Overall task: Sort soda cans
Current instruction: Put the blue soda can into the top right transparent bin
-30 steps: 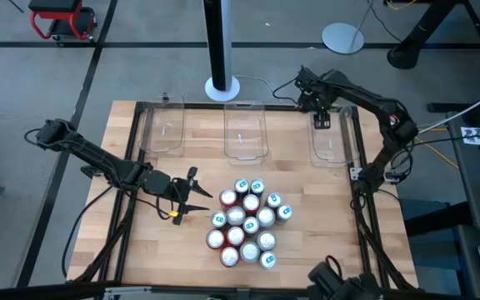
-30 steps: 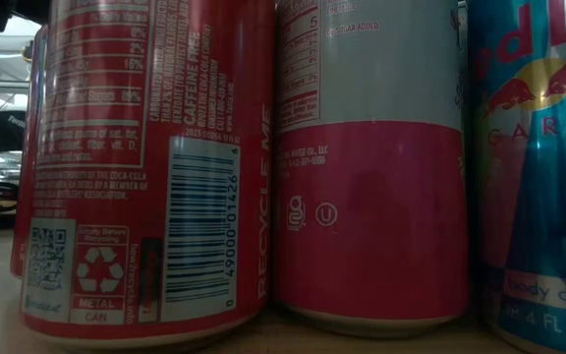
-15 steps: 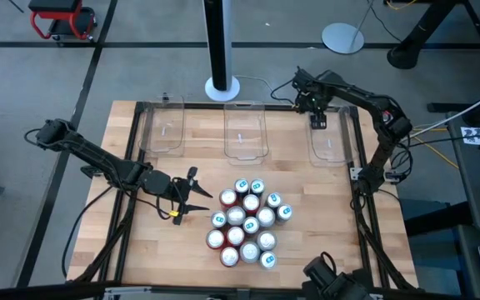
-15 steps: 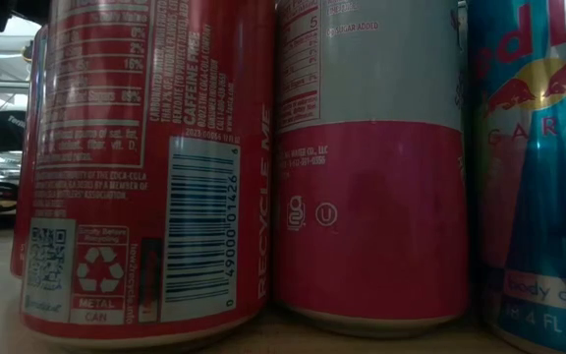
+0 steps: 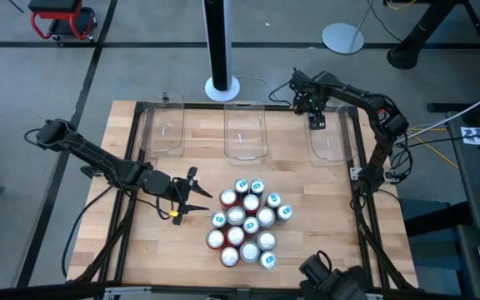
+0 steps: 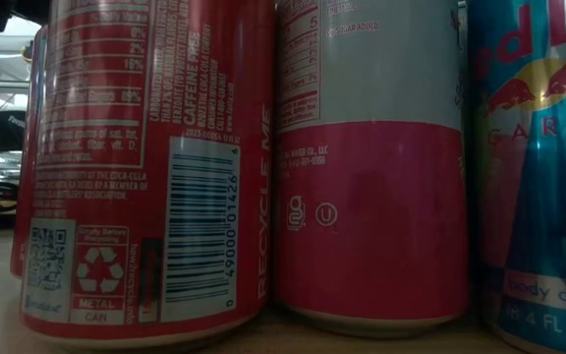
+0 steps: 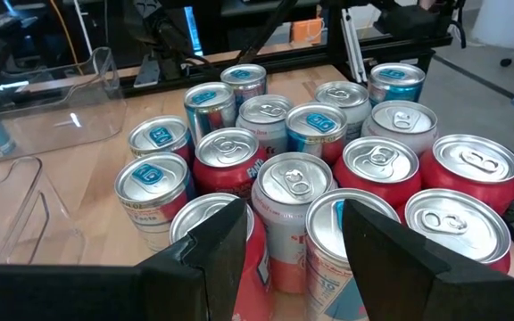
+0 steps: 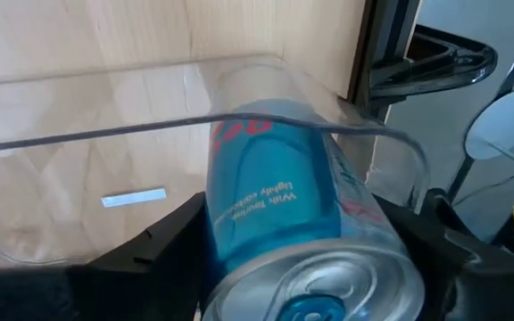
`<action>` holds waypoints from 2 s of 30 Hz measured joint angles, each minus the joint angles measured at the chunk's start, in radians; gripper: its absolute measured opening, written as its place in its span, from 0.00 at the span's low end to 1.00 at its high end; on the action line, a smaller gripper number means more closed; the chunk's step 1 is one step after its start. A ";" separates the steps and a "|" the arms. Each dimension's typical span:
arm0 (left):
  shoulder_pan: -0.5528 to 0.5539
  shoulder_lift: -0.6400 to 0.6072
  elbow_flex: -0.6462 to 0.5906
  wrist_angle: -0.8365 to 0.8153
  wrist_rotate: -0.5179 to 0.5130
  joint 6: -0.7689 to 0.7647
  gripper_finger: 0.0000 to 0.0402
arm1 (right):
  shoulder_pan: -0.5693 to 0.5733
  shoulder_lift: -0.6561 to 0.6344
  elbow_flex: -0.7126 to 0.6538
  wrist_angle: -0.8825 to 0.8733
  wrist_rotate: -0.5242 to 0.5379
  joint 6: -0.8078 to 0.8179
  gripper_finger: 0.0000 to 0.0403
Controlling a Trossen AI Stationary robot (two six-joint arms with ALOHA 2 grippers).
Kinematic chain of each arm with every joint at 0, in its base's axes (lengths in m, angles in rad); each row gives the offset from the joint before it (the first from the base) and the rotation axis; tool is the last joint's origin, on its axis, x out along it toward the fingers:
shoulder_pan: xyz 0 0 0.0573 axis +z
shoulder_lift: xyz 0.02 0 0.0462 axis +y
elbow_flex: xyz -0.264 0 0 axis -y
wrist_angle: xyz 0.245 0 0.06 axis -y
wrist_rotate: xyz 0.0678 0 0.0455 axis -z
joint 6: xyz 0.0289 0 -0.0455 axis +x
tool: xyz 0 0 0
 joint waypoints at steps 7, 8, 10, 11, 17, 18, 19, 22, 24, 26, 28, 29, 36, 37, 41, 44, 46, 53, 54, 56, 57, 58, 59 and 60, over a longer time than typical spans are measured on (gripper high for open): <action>0.000 0.000 0.000 0.003 0.000 0.002 0.44 | 0.000 0.003 -0.003 -0.009 0.031 0.001 0.65; 0.000 0.000 0.000 0.003 0.000 0.002 0.44 | 0.000 0.003 -0.003 -0.011 0.037 0.001 0.65; 0.000 0.000 0.000 0.003 0.000 0.001 0.44 | 0.001 0.004 -0.003 -0.018 0.047 0.000 0.65; 0.000 0.000 0.000 0.003 0.000 0.002 0.44 | 0.001 0.004 -0.003 -0.018 0.047 -0.002 0.65; 0.000 0.000 0.000 0.004 0.000 0.008 0.44 | 0.001 0.000 -0.002 -0.019 0.066 -0.022 0.65; 0.000 0.000 0.000 0.004 0.000 0.009 0.44 | 0.000 0.000 0.002 -0.022 0.065 -0.024 0.65; 0.000 0.000 0.000 0.004 0.000 0.009 0.44 | 0.000 0.001 0.007 -0.025 0.065 -0.024 0.65; 0.001 0.000 0.000 0.004 0.000 0.010 0.44 | 0.000 0.001 0.025 -0.042 0.065 -0.028 0.66; 0.001 0.000 0.000 0.004 0.000 0.012 0.44 | 0.000 0.001 0.042 -0.050 0.066 -0.028 0.66; 0.001 0.000 0.000 0.004 0.000 0.012 0.44 | 0.000 0.001 0.059 -0.070 0.063 -0.029 0.66; 0.000 0.000 0.000 0.004 0.000 0.012 0.44 | 0.000 0.001 0.074 -0.089 0.057 -0.029 0.66; 0.000 0.000 0.000 0.004 0.000 0.012 0.44 | 0.000 0.001 0.079 -0.096 0.056 -0.028 0.66; 0.000 0.000 0.000 0.004 0.000 0.009 0.44 | 0.000 0.000 0.079 -0.079 0.030 -0.026 0.66; 0.000 0.000 0.000 0.004 0.000 0.009 0.44 | 0.000 0.000 0.079 -0.069 0.030 -0.025 0.66; 0.000 0.000 0.000 0.004 0.000 0.004 0.44 | 0.000 0.000 0.079 -0.032 0.011 -0.021 0.66; 0.000 0.000 0.000 0.004 0.000 0.004 0.44 | 0.000 0.008 0.079 -0.039 -0.002 -0.021 0.68; 0.000 0.000 0.000 0.003 0.000 0.005 0.44 | 0.001 0.021 0.079 -0.041 -0.005 -0.020 0.71; 0.000 0.000 0.000 0.003 0.000 0.002 0.44 | 0.001 0.065 0.079 -0.041 0.016 -0.030 0.80; 0.000 0.000 0.000 0.003 0.000 0.003 0.44 | 0.001 0.065 0.079 -0.041 0.018 -0.041 0.80; 0.000 0.000 0.000 0.003 0.000 0.008 0.44 | 0.001 0.064 0.079 -0.047 0.020 -0.057 0.81; 0.000 0.000 0.000 0.003 0.000 0.008 0.44 | 0.001 0.060 0.079 -0.054 0.017 -0.064 0.81; 0.000 0.000 0.000 0.003 0.000 0.008 0.44 | 0.001 0.053 0.079 -0.061 0.014 -0.072 0.81; 0.000 0.000 0.000 0.004 0.000 0.008 0.44 | 0.001 0.045 0.084 -0.075 0.015 -0.075 0.81; 0.000 0.000 0.000 0.004 0.000 0.010 0.44 | 0.001 0.037 0.091 -0.088 0.015 -0.077 0.81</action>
